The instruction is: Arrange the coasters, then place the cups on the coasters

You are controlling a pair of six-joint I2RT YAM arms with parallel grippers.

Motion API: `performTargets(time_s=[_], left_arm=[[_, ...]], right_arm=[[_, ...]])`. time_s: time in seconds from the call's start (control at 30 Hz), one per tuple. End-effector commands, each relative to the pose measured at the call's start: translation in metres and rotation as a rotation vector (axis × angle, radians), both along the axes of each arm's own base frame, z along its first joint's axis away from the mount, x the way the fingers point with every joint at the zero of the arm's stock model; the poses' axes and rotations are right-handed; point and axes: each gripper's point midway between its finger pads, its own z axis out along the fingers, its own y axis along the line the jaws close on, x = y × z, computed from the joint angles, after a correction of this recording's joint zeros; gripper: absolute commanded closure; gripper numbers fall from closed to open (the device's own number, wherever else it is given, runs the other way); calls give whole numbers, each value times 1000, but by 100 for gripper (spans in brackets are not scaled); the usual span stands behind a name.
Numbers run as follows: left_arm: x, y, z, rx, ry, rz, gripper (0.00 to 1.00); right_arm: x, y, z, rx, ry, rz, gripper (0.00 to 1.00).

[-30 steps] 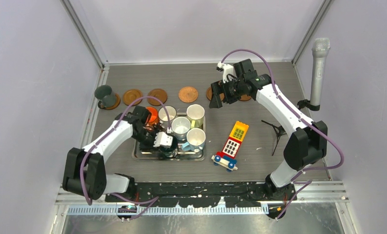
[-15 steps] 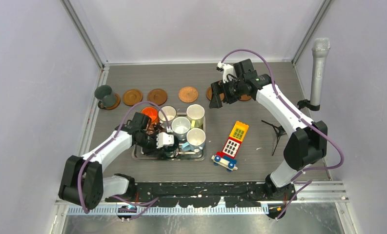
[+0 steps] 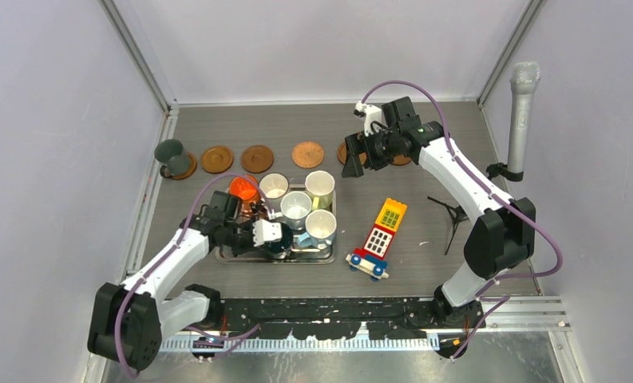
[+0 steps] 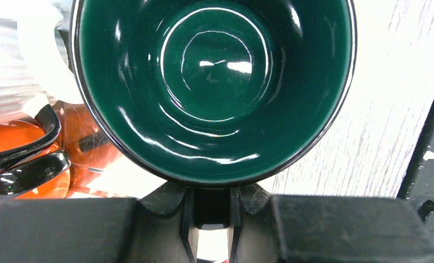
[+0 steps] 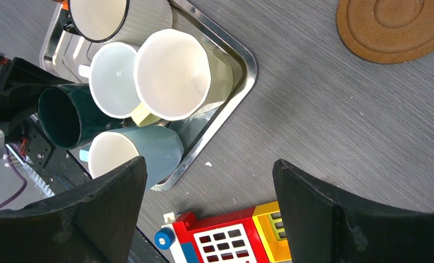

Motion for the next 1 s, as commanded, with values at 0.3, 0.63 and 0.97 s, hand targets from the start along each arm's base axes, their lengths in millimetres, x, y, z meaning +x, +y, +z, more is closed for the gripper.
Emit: performTargets(time_s=[0.3, 0.63, 0.97], left_arm=[[-16, -24, 85, -218, -22, 59, 100], [22, -34, 174, -311, -16, 275, 100], [126, -18, 225, -302, -33, 649, 100]], right_arm=[[0, 4, 9, 36, -21, 3, 12], [1, 3, 12, 39, -25, -3, 12], [11, -1, 18, 12, -63, -28, 11]])
